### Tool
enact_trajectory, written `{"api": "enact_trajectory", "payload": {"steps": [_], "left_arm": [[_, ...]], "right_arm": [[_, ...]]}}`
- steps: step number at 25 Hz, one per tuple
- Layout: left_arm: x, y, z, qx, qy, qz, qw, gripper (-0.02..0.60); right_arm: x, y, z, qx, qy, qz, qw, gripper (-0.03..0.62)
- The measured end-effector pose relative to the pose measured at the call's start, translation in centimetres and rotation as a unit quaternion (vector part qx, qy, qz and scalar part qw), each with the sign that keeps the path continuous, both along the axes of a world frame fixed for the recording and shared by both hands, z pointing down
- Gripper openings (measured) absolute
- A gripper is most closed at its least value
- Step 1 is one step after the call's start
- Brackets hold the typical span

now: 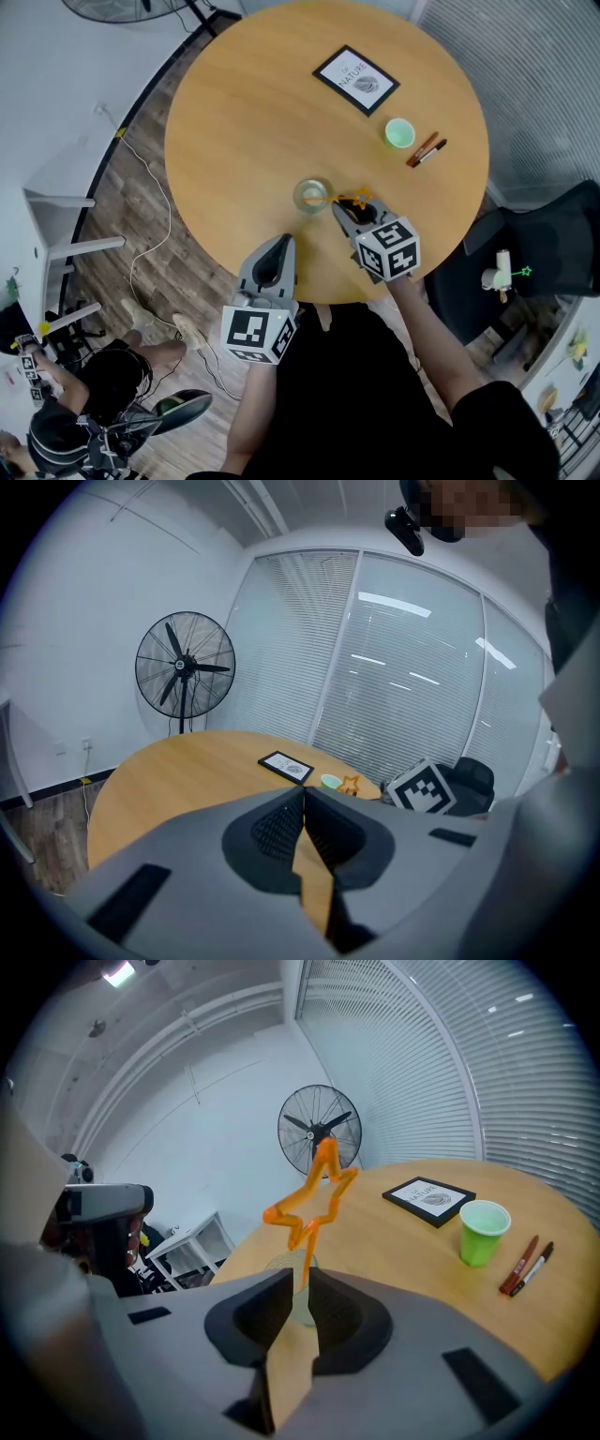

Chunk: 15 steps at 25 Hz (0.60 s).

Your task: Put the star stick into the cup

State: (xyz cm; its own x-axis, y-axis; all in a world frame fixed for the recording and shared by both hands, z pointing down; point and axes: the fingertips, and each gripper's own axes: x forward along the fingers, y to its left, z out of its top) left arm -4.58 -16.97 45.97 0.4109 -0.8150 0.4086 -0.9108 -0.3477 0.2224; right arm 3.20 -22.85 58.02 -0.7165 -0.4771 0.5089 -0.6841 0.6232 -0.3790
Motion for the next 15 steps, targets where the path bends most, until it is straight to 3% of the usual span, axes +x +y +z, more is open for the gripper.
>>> {"api": "enact_trajectory", "payload": {"steps": [15], "left_arm": [[-1.2,1.7,-0.7,0.007,0.006,0.030,0.9995,0.000]], "right_arm": [[1.1,2.0,-0.9,0.006,0.018,0.057,0.998,0.044]]}}
